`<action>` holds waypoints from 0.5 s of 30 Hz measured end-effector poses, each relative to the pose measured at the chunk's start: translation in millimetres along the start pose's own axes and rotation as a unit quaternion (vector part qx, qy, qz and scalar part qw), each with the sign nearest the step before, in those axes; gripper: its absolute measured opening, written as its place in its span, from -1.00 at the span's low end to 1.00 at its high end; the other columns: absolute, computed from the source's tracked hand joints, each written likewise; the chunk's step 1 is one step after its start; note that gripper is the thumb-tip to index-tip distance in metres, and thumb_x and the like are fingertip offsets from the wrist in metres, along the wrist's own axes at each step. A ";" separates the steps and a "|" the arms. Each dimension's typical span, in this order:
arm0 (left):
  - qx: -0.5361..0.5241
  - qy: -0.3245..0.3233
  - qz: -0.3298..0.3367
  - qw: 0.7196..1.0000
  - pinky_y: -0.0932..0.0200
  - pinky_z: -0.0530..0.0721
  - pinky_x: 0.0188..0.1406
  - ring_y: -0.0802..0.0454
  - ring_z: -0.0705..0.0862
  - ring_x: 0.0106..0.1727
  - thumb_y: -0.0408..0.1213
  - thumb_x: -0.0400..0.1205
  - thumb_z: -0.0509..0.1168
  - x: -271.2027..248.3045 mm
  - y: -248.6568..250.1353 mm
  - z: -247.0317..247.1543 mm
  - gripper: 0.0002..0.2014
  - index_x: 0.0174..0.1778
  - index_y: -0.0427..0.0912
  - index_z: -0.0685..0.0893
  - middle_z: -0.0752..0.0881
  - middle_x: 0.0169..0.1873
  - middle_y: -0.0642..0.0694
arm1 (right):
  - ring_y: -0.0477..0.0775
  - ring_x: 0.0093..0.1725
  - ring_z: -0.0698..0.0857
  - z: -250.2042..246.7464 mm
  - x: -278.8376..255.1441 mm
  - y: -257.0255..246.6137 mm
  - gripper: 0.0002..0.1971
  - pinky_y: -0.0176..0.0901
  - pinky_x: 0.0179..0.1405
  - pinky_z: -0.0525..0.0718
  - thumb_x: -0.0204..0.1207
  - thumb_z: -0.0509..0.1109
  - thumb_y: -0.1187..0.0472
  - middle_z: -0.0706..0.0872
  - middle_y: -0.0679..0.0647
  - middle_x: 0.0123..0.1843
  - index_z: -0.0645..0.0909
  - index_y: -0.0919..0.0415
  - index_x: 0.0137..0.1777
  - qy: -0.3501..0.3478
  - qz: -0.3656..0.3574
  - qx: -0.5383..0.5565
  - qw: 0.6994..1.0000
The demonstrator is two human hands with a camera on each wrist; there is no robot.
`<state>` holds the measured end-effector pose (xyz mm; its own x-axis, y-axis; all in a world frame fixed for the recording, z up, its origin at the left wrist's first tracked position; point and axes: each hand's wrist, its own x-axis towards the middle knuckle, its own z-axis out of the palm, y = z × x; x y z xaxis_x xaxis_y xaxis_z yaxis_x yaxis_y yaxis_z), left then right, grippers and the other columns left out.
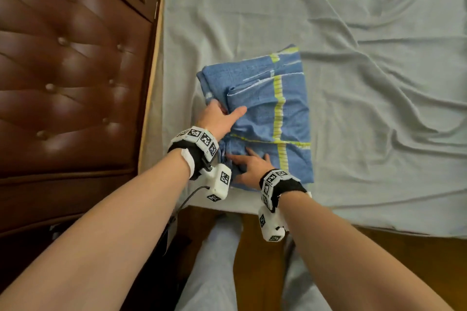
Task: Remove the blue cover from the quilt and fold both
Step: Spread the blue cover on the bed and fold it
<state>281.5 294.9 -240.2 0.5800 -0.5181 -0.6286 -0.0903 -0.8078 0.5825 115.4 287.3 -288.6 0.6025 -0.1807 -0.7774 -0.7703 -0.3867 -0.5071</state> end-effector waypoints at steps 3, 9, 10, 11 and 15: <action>0.041 0.096 0.093 0.990 0.20 0.46 -0.22 0.01 0.64 -0.23 0.07 0.51 0.45 -3.2 7.9 5.0 -0.58 0.04 -0.12 0.49 0.69 -0.25 0.03 | 0.07 0.74 -0.17 6.6 1.9 5.0 -0.35 0.18 0.66 -0.20 0.54 0.38 0.04 0.09 0.21 0.75 0.29 -0.32 0.62 0.011 -0.007 -0.002 1.000; 0.353 -0.029 0.254 0.900 -0.24 0.38 0.50 -0.15 0.24 0.61 -0.06 0.57 0.38 17.4 16.6 28.9 -0.26 0.65 0.11 0.20 0.26 0.60 -0.16 | 0.14 0.59 0.41 1.5 -10.8 17.2 -0.52 0.05 0.50 0.50 0.54 0.36 0.26 0.48 0.05 0.58 0.60 -0.26 0.38 0.075 0.037 0.064 0.994; 0.405 -0.076 0.215 0.886 -0.35 0.22 0.58 -0.17 -0.02 0.69 -0.10 0.57 0.40 26.3 14.2 30.4 -0.14 0.70 0.14 0.03 -0.03 0.69 -0.16 | 0.13 0.48 0.53 -4.2 -12.9 20.2 -0.61 0.07 0.35 0.61 0.53 0.39 0.21 0.62 -0.02 0.44 0.64 -0.23 0.29 0.136 0.071 0.070 0.986; 0.432 -0.104 0.178 0.878 -0.44 0.12 0.58 -0.16 -0.19 0.71 -0.16 0.56 0.42 34.7 11.4 31.3 -0.07 0.71 0.15 -0.07 -0.22 0.70 -0.13 | 0.14 0.43 0.54 -11.3 -16.3 25.6 -0.63 0.09 0.27 0.64 0.49 0.44 0.12 0.63 -0.06 0.37 0.61 -0.22 0.27 0.193 0.109 0.058 0.973; 0.507 -0.168 0.141 0.834 -0.56 -0.01 0.54 -0.22 -0.43 0.66 -0.21 0.41 0.60 60.5 2.4 36.2 0.27 0.69 0.06 -0.33 -0.48 0.63 -0.18 | 0.26 0.72 -0.15 -30.6 -20.9 61.3 0.28 0.55 0.51 0.17 0.16 0.70 -0.09 -0.19 0.09 0.71 -0.22 -0.33 0.65 0.176 0.196 -0.035 0.964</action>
<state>287.1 251.5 -295.5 0.1768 -0.6393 -0.7483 -0.9208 -0.3760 0.1036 62.0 239.7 -292.0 0.3115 -0.6168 -0.7229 -0.9445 -0.2847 -0.1640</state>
